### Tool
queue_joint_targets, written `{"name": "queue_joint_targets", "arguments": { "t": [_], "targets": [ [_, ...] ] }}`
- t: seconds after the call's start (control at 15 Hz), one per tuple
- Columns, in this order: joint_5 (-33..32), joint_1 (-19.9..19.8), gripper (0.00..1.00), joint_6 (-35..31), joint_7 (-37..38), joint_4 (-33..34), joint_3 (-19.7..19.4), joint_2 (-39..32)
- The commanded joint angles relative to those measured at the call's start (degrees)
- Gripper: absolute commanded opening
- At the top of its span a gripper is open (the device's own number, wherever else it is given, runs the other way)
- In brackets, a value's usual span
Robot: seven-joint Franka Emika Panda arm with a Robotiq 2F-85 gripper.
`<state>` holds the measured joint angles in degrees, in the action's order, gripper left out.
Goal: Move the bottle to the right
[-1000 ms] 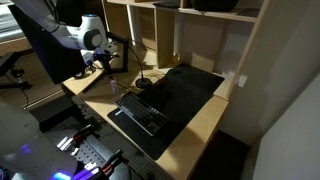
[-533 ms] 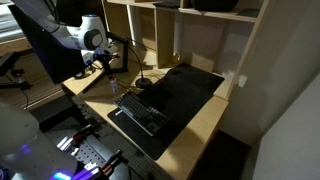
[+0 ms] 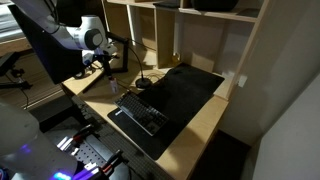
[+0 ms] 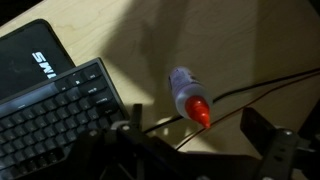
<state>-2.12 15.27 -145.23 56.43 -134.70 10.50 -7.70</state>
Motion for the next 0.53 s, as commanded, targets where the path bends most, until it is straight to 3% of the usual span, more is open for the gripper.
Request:
{"name": "queue_joint_targets", "arguments": {
  "t": [0.0, 0.33, 0.47],
  "targets": [
    [3.32, -1.02, 1.0, 5.32, -1.9, 0.0, -0.19, 1.3],
    [7.23, -1.76, 1.0, 3.9, -2.3, -1.68, -0.37, 2.09],
    [5.92, -1.22, 1.0, 3.87, -0.85, -0.39, -0.46, 0.7]
  ]
}}
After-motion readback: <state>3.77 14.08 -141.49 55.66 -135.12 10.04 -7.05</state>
